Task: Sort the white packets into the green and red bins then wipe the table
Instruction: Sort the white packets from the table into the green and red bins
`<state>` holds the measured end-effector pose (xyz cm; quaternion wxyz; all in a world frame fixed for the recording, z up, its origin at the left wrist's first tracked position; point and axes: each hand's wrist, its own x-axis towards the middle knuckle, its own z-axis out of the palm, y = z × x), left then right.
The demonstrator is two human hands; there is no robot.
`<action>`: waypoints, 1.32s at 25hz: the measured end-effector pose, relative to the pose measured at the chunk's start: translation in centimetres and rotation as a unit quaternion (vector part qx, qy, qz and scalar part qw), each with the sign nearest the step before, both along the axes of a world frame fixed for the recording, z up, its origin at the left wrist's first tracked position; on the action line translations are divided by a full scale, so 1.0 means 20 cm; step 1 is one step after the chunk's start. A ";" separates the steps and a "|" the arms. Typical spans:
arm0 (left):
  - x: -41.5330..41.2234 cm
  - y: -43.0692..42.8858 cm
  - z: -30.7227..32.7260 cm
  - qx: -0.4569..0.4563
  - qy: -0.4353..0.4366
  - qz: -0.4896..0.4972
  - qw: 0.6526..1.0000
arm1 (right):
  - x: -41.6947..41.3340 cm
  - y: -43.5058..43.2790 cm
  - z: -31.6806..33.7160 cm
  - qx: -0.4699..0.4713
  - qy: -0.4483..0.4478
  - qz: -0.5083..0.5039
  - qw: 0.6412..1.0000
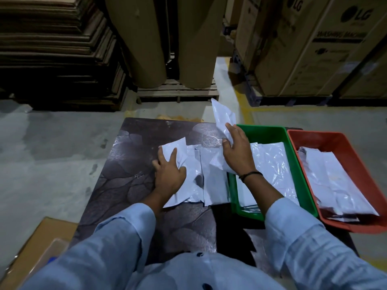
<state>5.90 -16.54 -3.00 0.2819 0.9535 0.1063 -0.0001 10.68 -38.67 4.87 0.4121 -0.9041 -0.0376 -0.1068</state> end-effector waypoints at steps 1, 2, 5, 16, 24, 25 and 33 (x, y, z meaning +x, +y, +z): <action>0.00 0.02 0.02 -0.008 -0.011 0.009 1.000 | 0.00 -0.02 0.00 0.002 0.000 -0.005 1.000; 0.01 0.03 0.05 -0.015 -0.022 0.014 1.000 | -0.01 -0.04 0.01 0.002 0.000 -0.011 1.000; 0.01 0.00 0.14 -0.033 -0.044 0.016 0.998 | -0.05 -0.10 0.01 -0.011 -0.005 -0.015 1.000; -0.02 -0.49 0.45 -0.139 -0.045 -0.061 0.987 | -0.28 -0.54 0.00 -0.031 -0.012 -0.080 0.996; -0.05 -0.75 0.51 -0.144 -0.058 -0.098 0.983 | -0.40 -0.84 -0.05 -0.112 -0.028 -0.147 0.982; -0.04 -0.78 0.52 -0.146 -0.061 -0.095 0.983 | -0.41 -0.86 -0.06 -0.119 -0.022 -0.144 0.982; -0.02 -0.97 0.53 -0.128 -0.077 -0.048 0.988 | -0.39 -0.84 -0.09 -0.294 0.045 -0.060 0.953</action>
